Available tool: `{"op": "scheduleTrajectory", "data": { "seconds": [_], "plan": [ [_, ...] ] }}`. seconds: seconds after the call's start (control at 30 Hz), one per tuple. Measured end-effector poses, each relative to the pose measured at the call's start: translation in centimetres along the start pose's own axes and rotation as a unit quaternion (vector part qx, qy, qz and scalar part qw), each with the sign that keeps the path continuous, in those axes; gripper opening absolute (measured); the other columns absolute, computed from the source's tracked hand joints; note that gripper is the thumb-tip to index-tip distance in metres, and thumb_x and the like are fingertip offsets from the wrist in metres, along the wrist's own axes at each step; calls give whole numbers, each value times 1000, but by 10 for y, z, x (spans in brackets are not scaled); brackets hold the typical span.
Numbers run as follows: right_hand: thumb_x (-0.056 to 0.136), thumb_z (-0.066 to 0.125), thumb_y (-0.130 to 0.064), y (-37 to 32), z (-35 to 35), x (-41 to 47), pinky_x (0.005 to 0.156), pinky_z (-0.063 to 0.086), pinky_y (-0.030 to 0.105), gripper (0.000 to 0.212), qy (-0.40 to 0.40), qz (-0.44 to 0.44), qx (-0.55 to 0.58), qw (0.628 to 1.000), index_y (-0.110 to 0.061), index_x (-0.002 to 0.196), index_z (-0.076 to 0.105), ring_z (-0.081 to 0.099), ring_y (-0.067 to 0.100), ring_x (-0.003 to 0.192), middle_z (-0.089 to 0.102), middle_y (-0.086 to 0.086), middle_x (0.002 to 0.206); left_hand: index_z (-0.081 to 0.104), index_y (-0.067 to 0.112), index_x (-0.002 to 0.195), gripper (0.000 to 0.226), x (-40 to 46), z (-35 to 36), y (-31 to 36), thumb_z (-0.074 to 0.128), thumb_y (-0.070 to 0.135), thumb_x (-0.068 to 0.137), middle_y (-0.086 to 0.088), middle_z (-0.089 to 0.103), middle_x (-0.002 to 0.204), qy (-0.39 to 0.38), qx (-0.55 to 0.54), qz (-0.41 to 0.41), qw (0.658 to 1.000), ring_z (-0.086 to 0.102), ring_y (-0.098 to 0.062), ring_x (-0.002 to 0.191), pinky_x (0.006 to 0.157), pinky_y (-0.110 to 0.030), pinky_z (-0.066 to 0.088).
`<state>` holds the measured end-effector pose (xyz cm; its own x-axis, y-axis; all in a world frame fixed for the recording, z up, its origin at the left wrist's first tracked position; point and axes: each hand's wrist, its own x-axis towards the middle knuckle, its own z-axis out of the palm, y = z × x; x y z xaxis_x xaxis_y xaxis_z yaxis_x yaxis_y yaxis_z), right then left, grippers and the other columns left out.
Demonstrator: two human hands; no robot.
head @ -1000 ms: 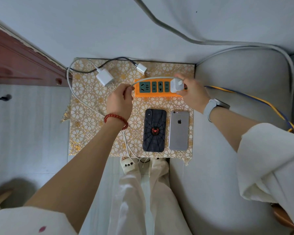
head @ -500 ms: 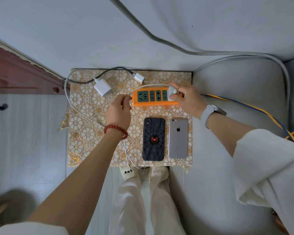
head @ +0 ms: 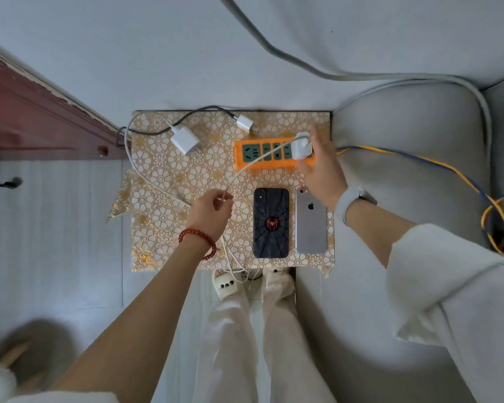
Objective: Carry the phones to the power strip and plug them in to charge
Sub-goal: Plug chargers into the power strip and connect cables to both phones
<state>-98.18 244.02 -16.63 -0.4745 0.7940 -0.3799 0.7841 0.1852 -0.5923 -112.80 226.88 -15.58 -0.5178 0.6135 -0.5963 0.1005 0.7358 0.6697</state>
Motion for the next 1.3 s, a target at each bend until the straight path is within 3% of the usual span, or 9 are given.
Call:
{"op": "scheduleTrajectory", "data": {
  "seconds": [0.13, 0.37, 0.53, 0.73, 0.87, 0.97, 1.07, 1.17, 1.3],
  "plan": [
    [93, 42, -8, -4, 29, -78, 82, 46, 30, 54, 28, 47, 89, 995, -15, 142, 21, 51, 22, 100, 44, 12, 128, 63, 4, 94, 17, -23, 0, -26, 52, 15, 87, -10, 65, 85, -80, 39, -60, 994, 59, -23, 76, 72, -32, 51],
    [91, 40, -8, -33, 75, -166, 105, 32, 24, 41, -270, 51, 151, 949, -15, 132, 42, 42, 13, 127, 45, 2, 139, 62, 5, 87, 8, -40, -25, 9, 57, 10, 85, -6, 67, 71, -108, -315, -104, 937, 69, -18, 63, 60, -26, 59],
    [96, 35, -15, -33, 65, -187, 68, 47, 22, 30, -247, 80, 109, 960, 2, 102, 59, 59, 11, 80, 65, 13, 106, 61, 4, 89, 14, -41, -50, 40, 51, 15, 89, -4, 70, 74, -60, -512, -53, 855, 69, -19, 67, 73, -36, 59],
    [94, 44, -12, -41, -10, -168, 72, 60, 27, 19, -74, 194, 510, 835, -3, 94, 60, 71, 26, 88, 71, 16, 92, 41, 12, 131, 43, -84, -14, 28, 48, 6, 89, 1, 54, 124, -190, -197, -5, 962, 50, -16, 117, 93, -29, 43],
    [95, 43, -15, -49, -47, -153, 72, 59, 30, 20, -36, 144, 625, 766, -4, 96, 60, 71, 27, 85, 74, 12, 84, 54, 7, 113, 24, -121, 28, 23, 44, 8, 91, -14, 62, 115, -275, -33, 66, 959, 60, -8, 87, 74, -20, 50],
    [94, 47, -20, -41, -46, -161, 81, 57, 32, 17, -27, 141, 533, 833, -10, 101, 60, 67, 22, 89, 68, 11, 98, 57, 9, 87, 19, -128, 29, 31, 39, 9, 94, -12, 64, 80, -192, -264, -24, 945, 68, -6, 65, 59, -18, 56],
    [92, 44, -11, -24, -26, -187, 90, 50, 37, 28, -202, 55, 241, 948, 0, 114, 56, 60, 25, 95, 62, 20, 112, 57, 12, 84, 22, -121, 12, 38, 38, 14, 95, -3, 65, 71, -126, -446, -56, 884, 70, -17, 68, 60, -29, 58],
    [89, 48, -14, -16, -13, -214, 94, 44, 41, 23, -363, 45, 154, 918, -2, 102, 63, 59, 25, 94, 68, 5, 97, 58, 12, 84, 21, -116, -3, 42, 40, 17, 95, 1, 64, 63, -40, -521, -67, 850, 66, -16, 59, 59, -29, 57],
    [92, 43, -21, -5, -8, -217, 66, 45, 29, 24, -261, 5, -36, 965, -7, 77, 57, 52, 24, 70, 61, 13, 87, 61, 15, 85, 22, -116, -6, 33, 41, 18, 95, 3, 49, 57, 71, -430, -95, 895, 48, -5, 41, 42, -17, 45]
  ]
}}
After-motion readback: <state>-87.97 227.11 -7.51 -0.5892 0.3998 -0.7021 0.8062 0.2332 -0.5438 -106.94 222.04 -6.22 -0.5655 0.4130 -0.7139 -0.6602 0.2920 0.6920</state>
